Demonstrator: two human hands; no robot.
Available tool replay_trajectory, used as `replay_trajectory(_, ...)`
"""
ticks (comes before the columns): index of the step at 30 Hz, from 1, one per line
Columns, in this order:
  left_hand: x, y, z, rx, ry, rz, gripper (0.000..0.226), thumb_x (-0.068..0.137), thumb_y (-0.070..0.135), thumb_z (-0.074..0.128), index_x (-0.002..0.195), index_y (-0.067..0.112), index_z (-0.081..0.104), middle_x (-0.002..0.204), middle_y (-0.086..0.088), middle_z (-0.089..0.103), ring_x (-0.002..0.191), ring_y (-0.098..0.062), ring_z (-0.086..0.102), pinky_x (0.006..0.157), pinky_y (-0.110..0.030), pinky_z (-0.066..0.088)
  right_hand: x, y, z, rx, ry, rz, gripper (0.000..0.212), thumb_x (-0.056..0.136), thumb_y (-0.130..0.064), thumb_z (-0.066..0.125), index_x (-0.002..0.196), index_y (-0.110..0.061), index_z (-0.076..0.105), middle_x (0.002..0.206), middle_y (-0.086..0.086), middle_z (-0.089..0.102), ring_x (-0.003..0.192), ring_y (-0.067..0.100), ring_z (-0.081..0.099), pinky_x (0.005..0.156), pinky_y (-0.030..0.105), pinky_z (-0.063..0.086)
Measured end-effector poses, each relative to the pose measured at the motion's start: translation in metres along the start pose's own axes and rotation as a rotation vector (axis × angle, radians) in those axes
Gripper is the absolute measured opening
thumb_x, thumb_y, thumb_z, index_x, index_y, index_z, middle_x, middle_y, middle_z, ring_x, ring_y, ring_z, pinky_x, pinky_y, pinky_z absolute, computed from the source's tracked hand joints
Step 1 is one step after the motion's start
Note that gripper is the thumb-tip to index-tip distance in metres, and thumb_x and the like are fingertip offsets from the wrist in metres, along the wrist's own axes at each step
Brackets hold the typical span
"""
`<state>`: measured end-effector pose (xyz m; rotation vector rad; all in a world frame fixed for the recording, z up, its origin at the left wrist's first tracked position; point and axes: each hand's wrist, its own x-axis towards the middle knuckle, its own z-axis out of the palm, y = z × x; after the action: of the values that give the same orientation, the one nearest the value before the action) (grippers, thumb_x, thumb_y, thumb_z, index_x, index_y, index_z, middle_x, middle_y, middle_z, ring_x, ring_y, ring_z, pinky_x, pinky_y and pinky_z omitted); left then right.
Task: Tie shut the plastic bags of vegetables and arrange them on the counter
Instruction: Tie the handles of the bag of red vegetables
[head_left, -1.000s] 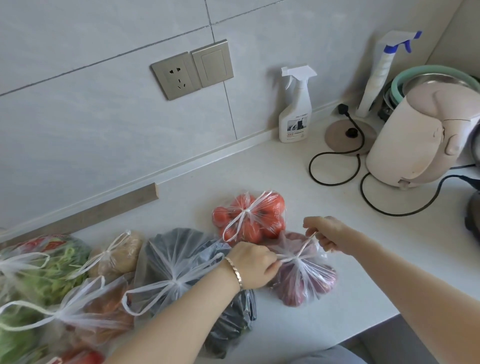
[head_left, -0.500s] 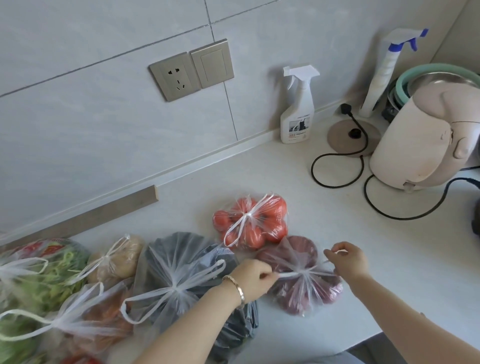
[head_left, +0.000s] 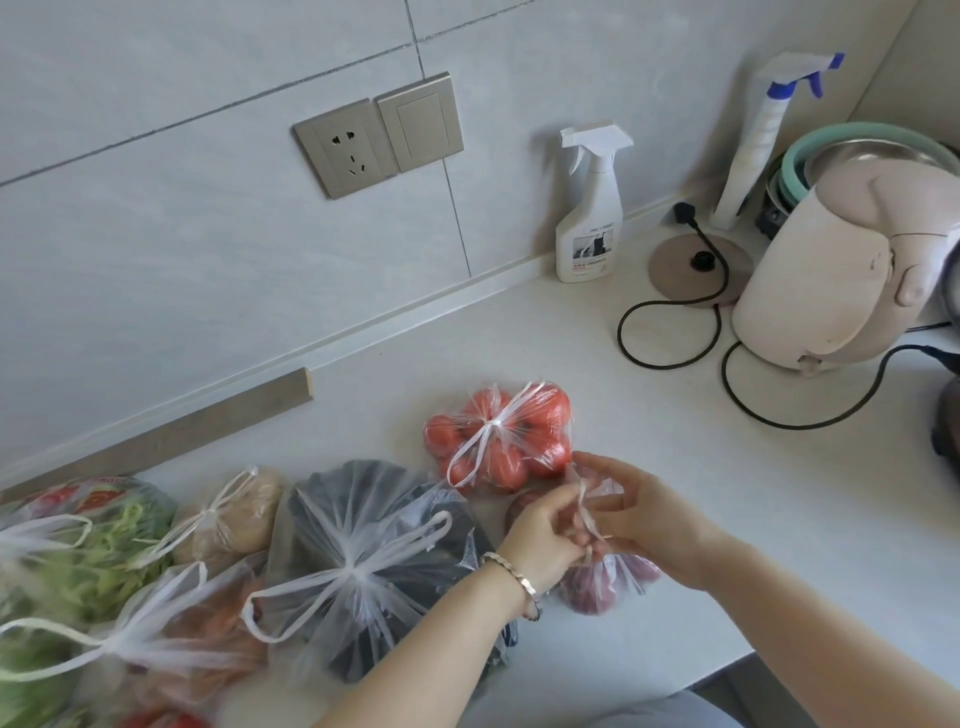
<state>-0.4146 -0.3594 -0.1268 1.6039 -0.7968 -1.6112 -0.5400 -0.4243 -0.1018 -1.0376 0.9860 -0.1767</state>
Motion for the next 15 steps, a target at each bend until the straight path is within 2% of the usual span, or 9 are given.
replay_trajectory(2, 0.002, -0.005, -0.002, 0.160, -0.024, 0.088, 0.058, 0.080, -0.013, 0.058, 0.130, 0.015, 0.048, 0.093, -0.003, 0.060, 0.071, 0.008, 0.063, 0.071, -0.009, 0.051, -0.001, -0.001, 0.000, -0.195, -0.001, -0.021, 0.055, 0.082, 0.005, 0.059, 0.127, -0.025, 0.050, 0.069, 0.000, 0.071, 0.059, 0.010, 0.061, 0.067, 0.024, 0.054)
replay_trajectory(4, 0.003, -0.004, -0.006, 0.240, -0.011, 0.131, 0.048, 0.077, -0.004, 0.067, 0.121, 0.010, 0.056, 0.105, -0.005, 0.065, 0.089, 0.001, 0.064, 0.081, -0.012, 0.050, 0.001, -0.002, -0.002, -0.347, 0.032, -0.020, 0.046, 0.079, -0.010, 0.068, 0.120, -0.028, 0.056, 0.063, -0.008, 0.066, 0.056, 0.004, 0.057, 0.064, 0.017, 0.050)
replay_trajectory(6, 0.002, -0.001, -0.011, 0.319, 0.045, 0.148, 0.029, 0.077, 0.010, 0.071, 0.105, 0.013, 0.066, 0.095, -0.003, 0.068, 0.090, -0.012, 0.064, 0.083, -0.019, 0.050, 0.002, -0.002, -0.009, -0.457, 0.083, -0.026, 0.040, 0.075, -0.018, 0.073, 0.112, -0.028, 0.061, 0.061, -0.009, 0.054, 0.052, 0.003, 0.048, 0.057, 0.012, 0.040)
replay_trajectory(7, 0.000, -0.001, -0.017, 0.353, 0.067, 0.153, 0.019, 0.076, 0.017, 0.073, 0.095, 0.016, 0.070, 0.086, 0.000, 0.068, 0.083, -0.010, 0.062, 0.079, -0.019, 0.050, 0.004, 0.000, -0.014, -0.476, 0.109, -0.011, 0.036, 0.074, -0.021, 0.075, 0.108, -0.026, 0.062, 0.062, -0.009, 0.050, 0.050, 0.003, 0.044, 0.053, 0.011, 0.036)
replay_trajectory(9, -0.002, -0.002, -0.033, 0.351, 0.067, 0.158, 0.004, 0.074, 0.026, 0.074, 0.078, 0.026, 0.072, 0.072, 0.005, 0.065, 0.069, -0.005, 0.056, 0.070, -0.016, 0.049, 0.004, 0.004, -0.028, -0.437, 0.159, 0.063, 0.023, 0.076, -0.027, 0.074, 0.097, -0.021, 0.064, 0.065, -0.008, 0.053, 0.043, 0.001, 0.045, 0.045, 0.010, 0.035)
replay_trajectory(11, -0.005, -0.004, -0.049, 0.362, 0.077, 0.128, 0.003, 0.077, 0.024, 0.072, 0.074, 0.026, 0.073, 0.059, 0.014, 0.062, 0.059, -0.001, 0.053, 0.059, -0.009, 0.043, 0.006, 0.013, -0.038, -0.520, 0.202, 0.109, 0.016, 0.081, -0.032, 0.068, 0.082, -0.016, 0.065, 0.062, -0.005, 0.053, 0.043, 0.004, 0.042, 0.044, 0.012, 0.033)
replay_trajectory(13, -0.006, -0.007, -0.055, 0.538, 0.080, 0.125, 0.011, 0.079, 0.029, 0.070, 0.078, 0.019, 0.075, 0.053, 0.016, 0.057, 0.054, 0.001, 0.049, 0.054, -0.008, 0.038, 0.012, 0.027, -0.041, -0.694, 0.185, 0.112, 0.035, 0.082, -0.040, 0.063, 0.063, -0.012, 0.058, 0.054, -0.002, 0.041, 0.047, 0.010, 0.032, 0.048, 0.020, 0.028)
replay_trajectory(15, -0.005, -0.010, -0.052, 0.810, 0.038, 0.194, 0.022, 0.082, 0.037, 0.063, 0.079, 0.017, 0.073, 0.057, 0.015, 0.052, 0.058, -0.003, 0.048, 0.057, -0.016, 0.040, 0.020, 0.035, -0.039, -0.757, 0.213, 0.100, 0.051, 0.081, -0.046, 0.062, 0.048, -0.014, 0.041, 0.047, -0.003, 0.030, 0.046, 0.012, 0.025, 0.048, 0.023, 0.022)
